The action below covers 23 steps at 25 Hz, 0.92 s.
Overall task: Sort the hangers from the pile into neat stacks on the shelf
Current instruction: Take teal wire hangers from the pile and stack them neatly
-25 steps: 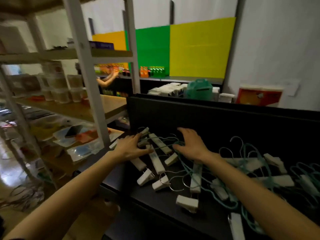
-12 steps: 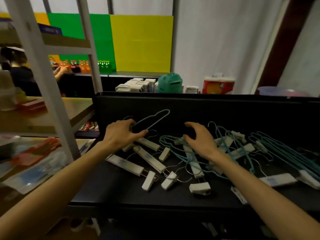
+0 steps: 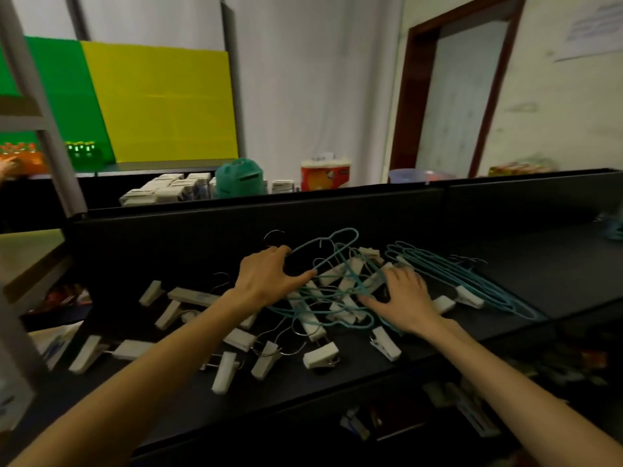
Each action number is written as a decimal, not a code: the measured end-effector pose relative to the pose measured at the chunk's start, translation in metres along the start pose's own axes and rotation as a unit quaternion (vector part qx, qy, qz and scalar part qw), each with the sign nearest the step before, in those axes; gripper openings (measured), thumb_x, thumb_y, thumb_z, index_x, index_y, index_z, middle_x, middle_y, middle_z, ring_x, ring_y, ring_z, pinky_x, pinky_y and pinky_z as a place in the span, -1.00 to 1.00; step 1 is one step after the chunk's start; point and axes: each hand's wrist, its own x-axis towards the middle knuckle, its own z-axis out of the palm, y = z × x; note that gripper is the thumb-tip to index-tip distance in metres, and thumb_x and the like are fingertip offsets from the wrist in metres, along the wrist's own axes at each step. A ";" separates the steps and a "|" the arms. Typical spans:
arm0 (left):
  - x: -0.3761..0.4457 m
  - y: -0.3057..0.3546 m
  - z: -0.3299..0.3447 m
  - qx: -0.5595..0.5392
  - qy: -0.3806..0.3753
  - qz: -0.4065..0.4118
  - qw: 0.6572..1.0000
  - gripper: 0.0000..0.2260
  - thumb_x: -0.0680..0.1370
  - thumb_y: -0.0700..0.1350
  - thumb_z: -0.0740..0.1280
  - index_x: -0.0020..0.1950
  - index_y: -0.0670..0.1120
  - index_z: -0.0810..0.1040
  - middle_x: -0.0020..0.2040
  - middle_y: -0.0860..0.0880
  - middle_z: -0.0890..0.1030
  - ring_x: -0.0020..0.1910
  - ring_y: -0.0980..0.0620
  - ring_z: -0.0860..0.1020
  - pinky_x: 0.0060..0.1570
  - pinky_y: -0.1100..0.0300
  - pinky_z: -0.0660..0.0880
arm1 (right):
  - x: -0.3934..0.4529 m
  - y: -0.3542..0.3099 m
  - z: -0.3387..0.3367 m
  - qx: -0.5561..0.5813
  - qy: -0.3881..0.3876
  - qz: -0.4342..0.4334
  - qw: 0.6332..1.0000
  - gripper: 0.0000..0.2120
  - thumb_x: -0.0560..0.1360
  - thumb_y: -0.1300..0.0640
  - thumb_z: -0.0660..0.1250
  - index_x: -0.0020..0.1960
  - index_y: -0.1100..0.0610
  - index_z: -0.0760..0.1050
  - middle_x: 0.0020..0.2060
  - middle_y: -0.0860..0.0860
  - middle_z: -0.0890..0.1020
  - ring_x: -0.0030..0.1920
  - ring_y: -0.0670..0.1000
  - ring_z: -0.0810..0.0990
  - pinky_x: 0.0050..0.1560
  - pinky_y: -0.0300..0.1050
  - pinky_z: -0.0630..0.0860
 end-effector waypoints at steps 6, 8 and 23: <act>0.003 0.001 0.028 -0.035 -0.004 -0.037 0.999 -0.19 0.45 0.56 0.06 0.46 0.02 0.45 0.11 0.02 0.64 0.01 0.01 0.62 -0.11 0.08 0.56 | 0.002 -0.015 -0.010 0.063 0.011 -0.103 0.993 -0.28 0.49 -0.36 0.28 0.49 0.07 0.34 0.45 0.02 0.39 0.48 0.07 0.28 0.47 0.05 0.24; 0.003 -0.004 0.024 -0.030 0.012 -0.039 0.999 -0.22 0.45 0.55 0.06 0.41 0.03 0.49 0.02 0.05 0.63 -0.07 0.04 0.60 -0.18 0.10 0.52 | 0.011 -0.035 -0.008 0.085 -0.010 -0.153 0.984 -0.34 0.49 -0.24 0.35 0.47 0.08 0.37 0.40 0.03 0.44 0.44 0.08 0.35 0.43 0.07 0.32; -0.041 -0.095 -0.015 0.010 0.086 -0.075 0.993 -0.31 0.48 0.53 0.08 0.35 0.08 0.53 0.01 0.11 0.65 -0.09 0.12 0.62 -0.21 0.17 0.53 | 0.074 -0.078 -0.011 0.115 -0.144 -0.132 0.974 -0.13 0.29 -0.35 0.50 0.48 0.00 0.37 0.36 -0.05 0.54 0.27 0.00 0.56 0.24 -0.01 0.54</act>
